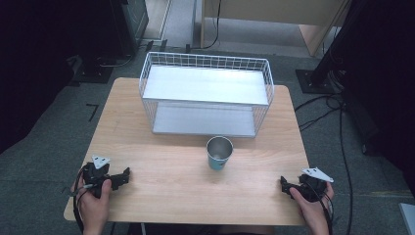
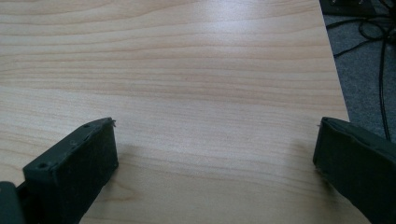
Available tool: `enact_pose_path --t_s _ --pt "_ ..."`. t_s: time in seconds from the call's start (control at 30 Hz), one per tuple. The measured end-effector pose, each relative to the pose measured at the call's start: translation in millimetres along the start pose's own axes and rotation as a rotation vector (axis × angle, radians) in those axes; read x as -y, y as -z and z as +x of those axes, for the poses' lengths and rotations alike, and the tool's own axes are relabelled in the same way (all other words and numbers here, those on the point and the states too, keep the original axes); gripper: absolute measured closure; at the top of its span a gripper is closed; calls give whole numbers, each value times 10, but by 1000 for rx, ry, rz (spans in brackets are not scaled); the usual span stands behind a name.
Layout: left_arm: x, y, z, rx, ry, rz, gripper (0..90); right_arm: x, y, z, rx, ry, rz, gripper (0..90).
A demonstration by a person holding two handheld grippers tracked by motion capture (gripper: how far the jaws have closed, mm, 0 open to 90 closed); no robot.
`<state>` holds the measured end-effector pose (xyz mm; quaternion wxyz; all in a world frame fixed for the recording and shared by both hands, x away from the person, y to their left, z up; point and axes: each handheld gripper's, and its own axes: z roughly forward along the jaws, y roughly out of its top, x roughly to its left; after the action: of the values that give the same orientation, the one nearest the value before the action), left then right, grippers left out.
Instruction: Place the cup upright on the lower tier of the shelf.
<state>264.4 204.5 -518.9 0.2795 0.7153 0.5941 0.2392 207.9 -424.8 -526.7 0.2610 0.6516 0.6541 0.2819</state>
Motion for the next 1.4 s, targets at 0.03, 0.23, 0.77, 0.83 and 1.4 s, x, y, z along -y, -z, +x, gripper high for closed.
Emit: enact_pose_path --t_s 0.03,0.23,0.77,0.83,1.4 --pt "-2 0 0 -1 1 1 0 1 1 1 1 0 -1 0" --pt "-5 -1 -1 -1 1 3 0 5 8 7 4 -9 -1 0" --pt "-5 -2 -1 -1 2 3 0 -169 176 372 -81 11 -68 0" --pt "-5 -2 -1 -1 2 3 0 -180 184 408 -87 19 -73 0" --pt "-4 -2 -1 -1 2 2 0 -249 169 972 -171 91 -100 0"
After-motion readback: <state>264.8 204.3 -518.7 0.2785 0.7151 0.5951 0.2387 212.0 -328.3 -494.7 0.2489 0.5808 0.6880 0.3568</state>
